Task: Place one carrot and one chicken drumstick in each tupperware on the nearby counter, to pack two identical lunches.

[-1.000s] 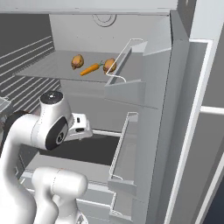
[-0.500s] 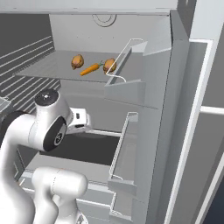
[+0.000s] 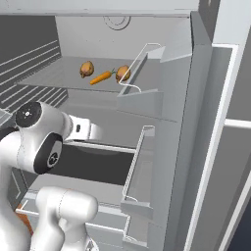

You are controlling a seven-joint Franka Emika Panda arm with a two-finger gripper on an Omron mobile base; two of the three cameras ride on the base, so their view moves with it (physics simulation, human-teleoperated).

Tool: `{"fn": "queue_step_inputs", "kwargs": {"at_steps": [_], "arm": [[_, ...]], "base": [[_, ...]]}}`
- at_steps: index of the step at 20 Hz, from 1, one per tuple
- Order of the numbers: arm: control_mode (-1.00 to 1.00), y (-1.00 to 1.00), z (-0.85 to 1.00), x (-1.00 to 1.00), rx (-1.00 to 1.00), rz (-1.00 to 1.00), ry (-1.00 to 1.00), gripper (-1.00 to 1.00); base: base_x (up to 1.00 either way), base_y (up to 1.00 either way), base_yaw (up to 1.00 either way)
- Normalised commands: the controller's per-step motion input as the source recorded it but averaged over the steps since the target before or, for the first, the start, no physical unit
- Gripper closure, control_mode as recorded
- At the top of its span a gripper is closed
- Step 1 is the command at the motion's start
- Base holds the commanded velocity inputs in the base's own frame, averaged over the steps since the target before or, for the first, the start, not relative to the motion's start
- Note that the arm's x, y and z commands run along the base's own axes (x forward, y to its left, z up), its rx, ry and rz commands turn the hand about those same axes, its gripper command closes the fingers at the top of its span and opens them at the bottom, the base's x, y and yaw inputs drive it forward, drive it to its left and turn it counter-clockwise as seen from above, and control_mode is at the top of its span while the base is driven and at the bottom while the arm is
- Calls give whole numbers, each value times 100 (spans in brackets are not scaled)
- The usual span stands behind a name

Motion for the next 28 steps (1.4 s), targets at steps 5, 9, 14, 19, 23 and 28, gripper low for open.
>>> {"fn": "queue_step_inputs", "kwargs": {"at_steps": [5,9,14,19,23,28], "arm": [[-100,-3,54,0,15,-16,-7,-100],[-100,-13,48,3,9,-5,0,-100],[-100,-18,25,17,3,-1,1,-100],[-100,-16,7,31,0,0,0,-100],[-100,-10,2,50,0,0,0,-100],[-100,-14,0,56,0,0,-2,-100]], "base": [[0,0,0],[0,0,0],[0,0,0],[0,0,0],[0,0,0],[0,0,0]]}}
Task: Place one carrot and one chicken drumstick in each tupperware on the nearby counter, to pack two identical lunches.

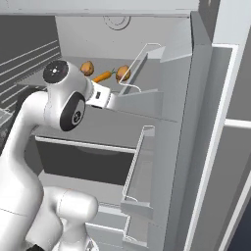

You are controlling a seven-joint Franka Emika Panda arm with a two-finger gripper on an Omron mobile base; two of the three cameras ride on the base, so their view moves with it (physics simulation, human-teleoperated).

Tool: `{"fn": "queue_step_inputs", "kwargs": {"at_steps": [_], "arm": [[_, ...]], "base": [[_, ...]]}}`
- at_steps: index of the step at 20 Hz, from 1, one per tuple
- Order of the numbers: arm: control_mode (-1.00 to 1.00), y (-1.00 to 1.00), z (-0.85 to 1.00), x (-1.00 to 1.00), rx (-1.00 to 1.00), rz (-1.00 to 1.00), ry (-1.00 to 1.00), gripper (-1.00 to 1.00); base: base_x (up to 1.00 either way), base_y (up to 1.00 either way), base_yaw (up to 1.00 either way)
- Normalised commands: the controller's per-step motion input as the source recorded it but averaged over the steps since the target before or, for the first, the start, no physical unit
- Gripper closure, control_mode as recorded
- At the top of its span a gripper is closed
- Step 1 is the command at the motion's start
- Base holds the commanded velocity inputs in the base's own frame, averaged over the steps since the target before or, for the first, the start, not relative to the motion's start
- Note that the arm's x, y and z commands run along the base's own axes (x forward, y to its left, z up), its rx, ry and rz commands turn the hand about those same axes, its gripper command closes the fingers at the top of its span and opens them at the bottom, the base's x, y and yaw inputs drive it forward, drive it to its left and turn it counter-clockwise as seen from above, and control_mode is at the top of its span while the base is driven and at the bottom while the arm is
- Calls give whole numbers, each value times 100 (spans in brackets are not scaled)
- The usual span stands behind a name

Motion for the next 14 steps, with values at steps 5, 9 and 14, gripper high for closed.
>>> {"fn": "queue_step_inputs", "kwargs": {"at_steps": [5,9,14], "arm": [[-100,-21,3,55,0,0,-1,-100],[-100,-17,20,46,0,0,1,-100],[-100,-18,19,55,1,0,0,-100]], "base": [[0,0,0],[0,0,0],[0,0,0]]}}
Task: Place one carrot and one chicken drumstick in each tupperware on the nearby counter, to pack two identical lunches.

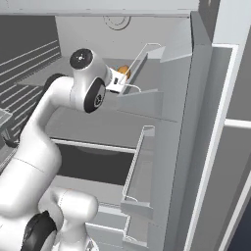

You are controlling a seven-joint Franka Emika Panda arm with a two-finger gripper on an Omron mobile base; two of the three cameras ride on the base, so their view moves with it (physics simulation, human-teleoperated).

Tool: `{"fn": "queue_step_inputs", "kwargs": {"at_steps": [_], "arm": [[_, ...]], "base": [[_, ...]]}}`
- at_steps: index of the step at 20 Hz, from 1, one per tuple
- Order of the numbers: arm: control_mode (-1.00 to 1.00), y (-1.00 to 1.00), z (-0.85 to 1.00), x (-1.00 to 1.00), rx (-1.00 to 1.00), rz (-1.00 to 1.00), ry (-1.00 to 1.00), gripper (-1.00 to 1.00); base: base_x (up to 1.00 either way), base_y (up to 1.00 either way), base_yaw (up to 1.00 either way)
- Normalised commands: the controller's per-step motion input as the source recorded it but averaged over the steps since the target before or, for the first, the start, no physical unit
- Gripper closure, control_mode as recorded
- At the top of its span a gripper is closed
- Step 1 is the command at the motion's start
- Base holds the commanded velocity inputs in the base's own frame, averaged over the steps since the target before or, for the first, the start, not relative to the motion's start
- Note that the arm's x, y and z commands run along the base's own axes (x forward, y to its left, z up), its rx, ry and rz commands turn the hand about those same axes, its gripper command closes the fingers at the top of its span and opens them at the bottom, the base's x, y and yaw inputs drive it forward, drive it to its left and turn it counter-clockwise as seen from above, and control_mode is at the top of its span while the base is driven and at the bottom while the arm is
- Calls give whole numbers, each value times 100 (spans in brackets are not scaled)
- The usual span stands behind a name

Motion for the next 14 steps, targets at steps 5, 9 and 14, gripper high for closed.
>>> {"fn": "queue_step_inputs", "kwargs": {"at_steps": [5,9,14], "arm": [[-100,-4,4,60,0,0,1,-100],[-100,0,0,70,0,0,0,-100],[-100,0,0,70,0,3,1,-100]], "base": [[0,0,0],[0,0,0],[0,0,0]]}}
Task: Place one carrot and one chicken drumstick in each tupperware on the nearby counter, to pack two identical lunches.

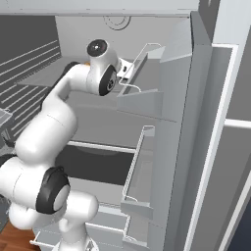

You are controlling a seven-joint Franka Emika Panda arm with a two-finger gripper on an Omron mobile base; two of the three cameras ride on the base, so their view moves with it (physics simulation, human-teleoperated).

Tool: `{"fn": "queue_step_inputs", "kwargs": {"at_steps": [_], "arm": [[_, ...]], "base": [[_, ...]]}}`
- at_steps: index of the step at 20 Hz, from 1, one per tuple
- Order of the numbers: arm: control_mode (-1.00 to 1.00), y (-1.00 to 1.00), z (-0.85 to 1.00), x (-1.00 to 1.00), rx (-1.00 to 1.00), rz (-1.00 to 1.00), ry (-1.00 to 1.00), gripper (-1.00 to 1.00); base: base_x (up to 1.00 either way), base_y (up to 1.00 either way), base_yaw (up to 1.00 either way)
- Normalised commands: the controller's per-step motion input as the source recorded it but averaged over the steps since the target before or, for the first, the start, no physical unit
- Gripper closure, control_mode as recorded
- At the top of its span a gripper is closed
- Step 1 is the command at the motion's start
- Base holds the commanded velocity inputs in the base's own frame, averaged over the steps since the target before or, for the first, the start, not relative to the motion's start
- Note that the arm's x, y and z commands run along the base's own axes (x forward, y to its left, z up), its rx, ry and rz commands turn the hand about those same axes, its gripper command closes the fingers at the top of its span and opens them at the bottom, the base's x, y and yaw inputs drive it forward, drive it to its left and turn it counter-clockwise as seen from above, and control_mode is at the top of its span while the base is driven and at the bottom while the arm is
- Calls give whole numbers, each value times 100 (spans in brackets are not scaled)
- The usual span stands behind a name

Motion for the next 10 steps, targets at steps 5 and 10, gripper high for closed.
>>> {"fn": "queue_step_inputs", "kwargs": {"at_steps": [5,10], "arm": [[-100,-3,0,69,0,3,2,-100],[-100,-3,-3,59,0,4,1,-100]], "base": [[0,0,0],[0,0,0]]}}
